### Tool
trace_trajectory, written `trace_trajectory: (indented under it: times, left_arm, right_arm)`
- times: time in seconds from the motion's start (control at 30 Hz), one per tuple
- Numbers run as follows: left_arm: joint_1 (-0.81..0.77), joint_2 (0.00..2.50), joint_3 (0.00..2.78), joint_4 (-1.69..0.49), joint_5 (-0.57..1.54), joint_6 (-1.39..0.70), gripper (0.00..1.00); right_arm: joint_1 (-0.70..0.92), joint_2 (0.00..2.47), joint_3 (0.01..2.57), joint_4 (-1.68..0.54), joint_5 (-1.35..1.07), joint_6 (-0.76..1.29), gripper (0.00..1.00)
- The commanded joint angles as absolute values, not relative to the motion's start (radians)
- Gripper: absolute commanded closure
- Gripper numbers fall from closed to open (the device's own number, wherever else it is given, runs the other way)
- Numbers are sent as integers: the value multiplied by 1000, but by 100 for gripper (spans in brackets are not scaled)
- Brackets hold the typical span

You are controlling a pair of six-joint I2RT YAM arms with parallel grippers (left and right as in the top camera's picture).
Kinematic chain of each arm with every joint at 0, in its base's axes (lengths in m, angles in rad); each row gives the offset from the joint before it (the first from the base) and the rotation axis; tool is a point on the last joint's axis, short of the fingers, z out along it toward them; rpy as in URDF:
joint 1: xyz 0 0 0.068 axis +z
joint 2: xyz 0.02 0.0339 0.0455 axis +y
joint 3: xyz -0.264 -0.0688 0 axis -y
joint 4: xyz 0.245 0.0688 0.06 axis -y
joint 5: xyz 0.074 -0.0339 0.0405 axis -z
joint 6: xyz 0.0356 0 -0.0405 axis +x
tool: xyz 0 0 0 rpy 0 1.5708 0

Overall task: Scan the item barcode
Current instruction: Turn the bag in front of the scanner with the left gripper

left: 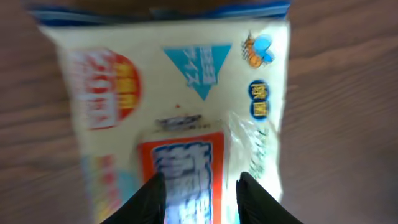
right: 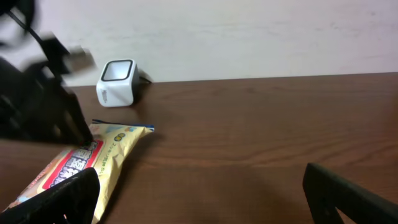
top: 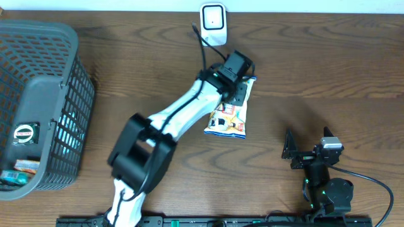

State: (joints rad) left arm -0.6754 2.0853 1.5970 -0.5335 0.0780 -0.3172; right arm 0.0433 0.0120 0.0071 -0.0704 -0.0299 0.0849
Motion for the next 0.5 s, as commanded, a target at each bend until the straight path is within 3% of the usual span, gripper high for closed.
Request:
trace_trajectory:
  times: [0.0,0.27,0.47]
  left_arm:
    - [-674,2169,1588,-479,100,-326,64]
    - [-595,2230,1593,-281,89,-307,64]
    - [-508,2193,1682,-315,90,-273,64]
  right_arm:
    - [43,7,6,-75,-29,70,1]
    - [43,7,6,-75,-29,70,1]
    - [43,7,6,-75,-29,70,1]
